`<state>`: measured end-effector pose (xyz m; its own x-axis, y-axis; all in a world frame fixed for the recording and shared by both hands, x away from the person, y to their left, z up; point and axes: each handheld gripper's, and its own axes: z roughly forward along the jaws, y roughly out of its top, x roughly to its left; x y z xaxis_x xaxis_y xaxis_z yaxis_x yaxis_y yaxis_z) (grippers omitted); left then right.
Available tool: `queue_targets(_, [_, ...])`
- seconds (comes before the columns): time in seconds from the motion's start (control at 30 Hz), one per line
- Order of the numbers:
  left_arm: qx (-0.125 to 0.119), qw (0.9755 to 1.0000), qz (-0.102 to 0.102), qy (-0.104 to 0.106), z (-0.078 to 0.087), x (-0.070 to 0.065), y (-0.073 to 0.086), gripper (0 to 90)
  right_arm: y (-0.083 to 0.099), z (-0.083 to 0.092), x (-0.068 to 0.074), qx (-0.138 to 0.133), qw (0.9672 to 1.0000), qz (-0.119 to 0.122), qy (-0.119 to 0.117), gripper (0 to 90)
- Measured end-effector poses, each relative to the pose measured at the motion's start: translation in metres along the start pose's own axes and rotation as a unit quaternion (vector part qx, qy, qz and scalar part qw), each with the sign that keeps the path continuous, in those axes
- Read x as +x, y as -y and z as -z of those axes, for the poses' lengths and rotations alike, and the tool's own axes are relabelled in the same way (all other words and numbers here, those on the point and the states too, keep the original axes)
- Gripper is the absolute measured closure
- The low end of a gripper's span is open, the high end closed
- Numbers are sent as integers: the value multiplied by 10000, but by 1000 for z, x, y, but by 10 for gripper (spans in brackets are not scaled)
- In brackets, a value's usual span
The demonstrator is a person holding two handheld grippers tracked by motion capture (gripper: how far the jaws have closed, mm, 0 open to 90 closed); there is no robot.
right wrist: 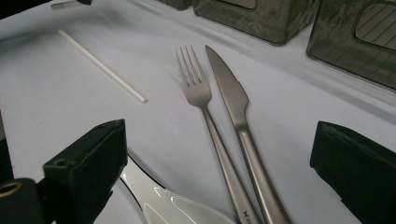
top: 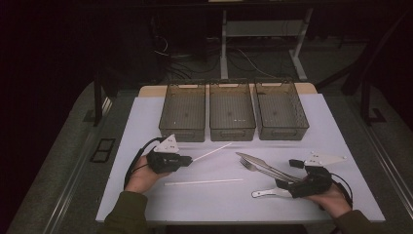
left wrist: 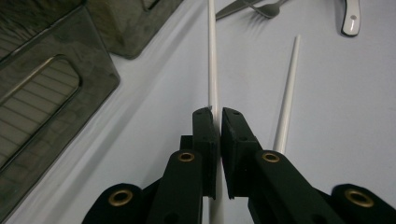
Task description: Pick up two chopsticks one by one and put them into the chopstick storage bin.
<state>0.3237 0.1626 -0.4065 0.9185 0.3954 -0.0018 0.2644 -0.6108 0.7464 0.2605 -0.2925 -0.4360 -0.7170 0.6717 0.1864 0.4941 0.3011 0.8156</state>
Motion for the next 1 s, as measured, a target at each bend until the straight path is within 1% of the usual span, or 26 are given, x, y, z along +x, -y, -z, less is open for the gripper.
queue_targets(0.1, [-104,9998,144,-53,3,1,-3,840,0,-1,0,33,10000,-7,14,39])
queue_targets(0.17, [-92,9996,213,-178,5,2,-6,840,0,-1,-1,29,10000,5,20,39])
queue_targets(0.23, [-166,9992,305,-196,6,3,-9,840,0,-1,0,33,10000,0,26,39])
queue_targets(0.33, [-228,9986,402,-277,9,4,-13,840,0,0,-1,24,10000,-8,39,39])
queue_targets(0.43, [-333,9974,535,-344,11,6,-17,840,0,0,-1,15,10000,-16,56,39])
queue_targets(0.57, [-387,9960,640,-491,13,11,-25,840,0,0,-2,7,10000,-29,54,39])
queue_targets(0.7, [-386,9943,739,-659,13,19,-33,840,0,1,-2,4,10000,-47,58,39])
queue_targets(0.73, [-408,9935,805,-692,13,21,-34,840,0,1,-2,-1,10000,-45,61,39])
queue_targets(0.83, [-410,9921,877,-804,13,30,-41,840,0,1,-2,-12,10000,-53,70,39])
queue_targets(1.0, [-414,9904,955,-905,14,44,-52,840,0,2,-3,-32,9999,-81,64,39])
